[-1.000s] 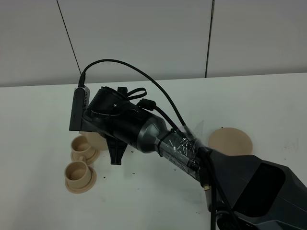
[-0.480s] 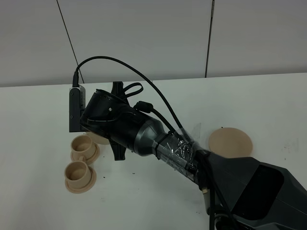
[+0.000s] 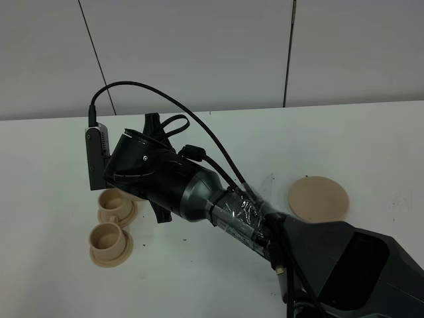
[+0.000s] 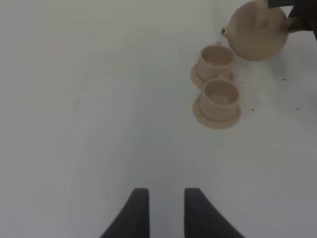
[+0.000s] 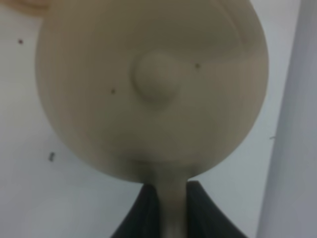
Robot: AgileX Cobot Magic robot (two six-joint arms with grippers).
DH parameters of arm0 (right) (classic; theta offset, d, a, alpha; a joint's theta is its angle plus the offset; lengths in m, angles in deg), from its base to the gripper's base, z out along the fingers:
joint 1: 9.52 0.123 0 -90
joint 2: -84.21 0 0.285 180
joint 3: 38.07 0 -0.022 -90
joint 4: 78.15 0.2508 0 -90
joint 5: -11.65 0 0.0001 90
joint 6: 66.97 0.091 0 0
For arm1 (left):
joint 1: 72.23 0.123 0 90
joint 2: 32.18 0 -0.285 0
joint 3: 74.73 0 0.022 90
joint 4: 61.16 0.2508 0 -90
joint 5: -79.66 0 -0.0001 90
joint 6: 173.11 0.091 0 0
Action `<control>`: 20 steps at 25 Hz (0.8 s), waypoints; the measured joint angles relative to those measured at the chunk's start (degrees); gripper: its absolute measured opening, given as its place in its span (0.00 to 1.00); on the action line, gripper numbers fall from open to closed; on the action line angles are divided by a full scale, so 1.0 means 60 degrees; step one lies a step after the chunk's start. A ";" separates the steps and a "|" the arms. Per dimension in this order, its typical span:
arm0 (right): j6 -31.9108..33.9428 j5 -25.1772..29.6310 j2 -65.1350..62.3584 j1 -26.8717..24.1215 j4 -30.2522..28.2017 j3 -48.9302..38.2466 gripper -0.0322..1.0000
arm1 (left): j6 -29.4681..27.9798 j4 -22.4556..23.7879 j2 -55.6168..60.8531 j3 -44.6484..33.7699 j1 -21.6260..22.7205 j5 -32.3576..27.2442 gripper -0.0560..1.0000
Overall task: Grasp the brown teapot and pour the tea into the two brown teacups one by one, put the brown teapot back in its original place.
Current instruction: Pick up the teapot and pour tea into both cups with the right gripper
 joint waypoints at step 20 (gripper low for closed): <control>-0.0901 -0.0225 0.0102 0.0083 -0.1052 0.0000 0.12 | 0.0000 0.0000 0.0000 0.0000 0.0000 0.0000 0.28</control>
